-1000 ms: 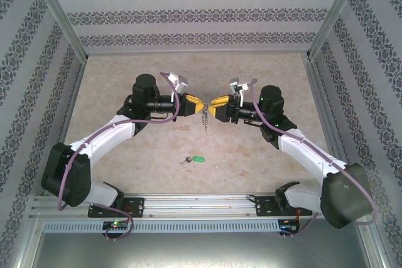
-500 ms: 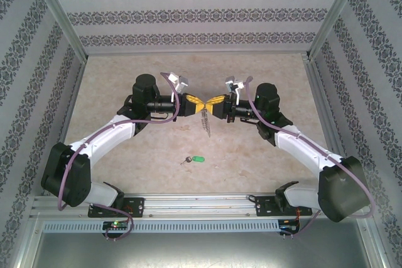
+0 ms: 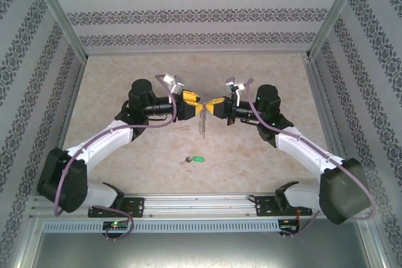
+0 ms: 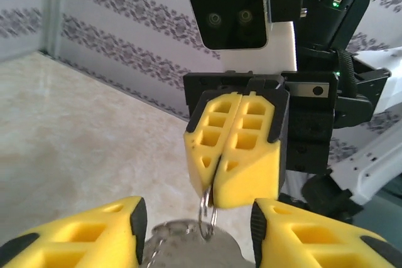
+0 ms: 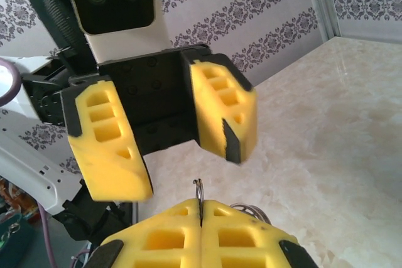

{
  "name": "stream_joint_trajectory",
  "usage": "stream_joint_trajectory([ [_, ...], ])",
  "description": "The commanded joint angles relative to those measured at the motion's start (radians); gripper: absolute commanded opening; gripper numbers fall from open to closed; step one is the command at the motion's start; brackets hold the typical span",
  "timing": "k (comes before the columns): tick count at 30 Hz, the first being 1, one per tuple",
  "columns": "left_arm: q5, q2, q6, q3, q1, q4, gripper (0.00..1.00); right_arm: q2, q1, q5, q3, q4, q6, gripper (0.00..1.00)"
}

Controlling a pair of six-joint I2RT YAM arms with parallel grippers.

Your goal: Put the keys on the keyring

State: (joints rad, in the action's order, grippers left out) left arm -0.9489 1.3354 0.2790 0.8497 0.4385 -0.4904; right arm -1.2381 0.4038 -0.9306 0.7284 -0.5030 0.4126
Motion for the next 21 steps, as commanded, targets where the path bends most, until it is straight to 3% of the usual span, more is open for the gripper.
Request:
stream_joint_trajectory([
  [1,0.145,-0.082,0.026,-0.028,0.009,-0.124,0.51,0.041,-0.025,0.015,-0.026,-0.089,0.001,0.00],
  [11,0.155,-0.071,0.182,-0.088,0.008,-0.265,0.53,0.088,-0.034,0.078,-0.053,-0.208,0.058,0.00],
  [21,0.126,-0.018,0.299,-0.128,0.010,-0.435,0.49,0.098,-0.013,0.155,-0.047,-0.301,0.110,0.00],
])
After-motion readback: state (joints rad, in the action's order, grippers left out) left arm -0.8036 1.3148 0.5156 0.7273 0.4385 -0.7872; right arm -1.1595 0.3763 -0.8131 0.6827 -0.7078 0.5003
